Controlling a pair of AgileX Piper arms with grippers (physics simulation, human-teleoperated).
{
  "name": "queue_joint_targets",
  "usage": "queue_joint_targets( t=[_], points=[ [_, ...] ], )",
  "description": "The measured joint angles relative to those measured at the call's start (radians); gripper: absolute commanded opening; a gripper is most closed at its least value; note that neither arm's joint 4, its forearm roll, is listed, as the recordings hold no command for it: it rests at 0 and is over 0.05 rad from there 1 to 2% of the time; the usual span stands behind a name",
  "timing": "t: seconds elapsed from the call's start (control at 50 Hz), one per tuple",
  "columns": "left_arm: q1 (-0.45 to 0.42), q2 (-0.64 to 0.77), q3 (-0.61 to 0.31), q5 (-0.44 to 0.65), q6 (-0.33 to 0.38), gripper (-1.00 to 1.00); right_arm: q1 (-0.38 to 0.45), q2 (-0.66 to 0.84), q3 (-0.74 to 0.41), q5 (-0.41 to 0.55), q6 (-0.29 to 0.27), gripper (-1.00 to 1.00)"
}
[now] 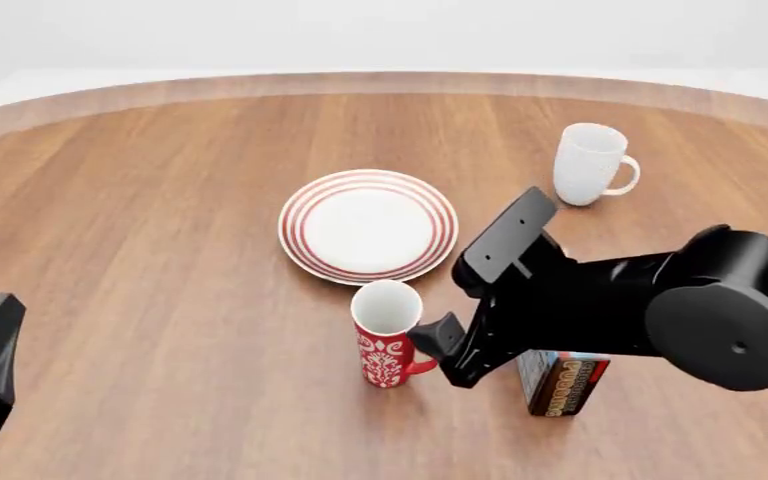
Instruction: Pick up the red mug and put it on the plate
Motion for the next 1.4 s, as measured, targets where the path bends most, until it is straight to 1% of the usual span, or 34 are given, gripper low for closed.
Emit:
queue_joint_targets(
  t=[0.52, 1.16, 1.4],
  points=[
    [0.0, 0.0, 0.0, 0.0, 0.0, 1.0, 0.005, 0.082, 0.046, -0.091, 0.03, 1.0],
    [0.0, 0.0, 0.0, 0.0, 0.0, 1.0, 0.021, 0.174, 0.049, -0.147, 0.053, 1.0],
    [0.0, 0.0, 0.0, 0.0, 0.0, 1.0, 0.026, 0.198, 0.067, -0.173, 0.068, 1.0]
  ],
)
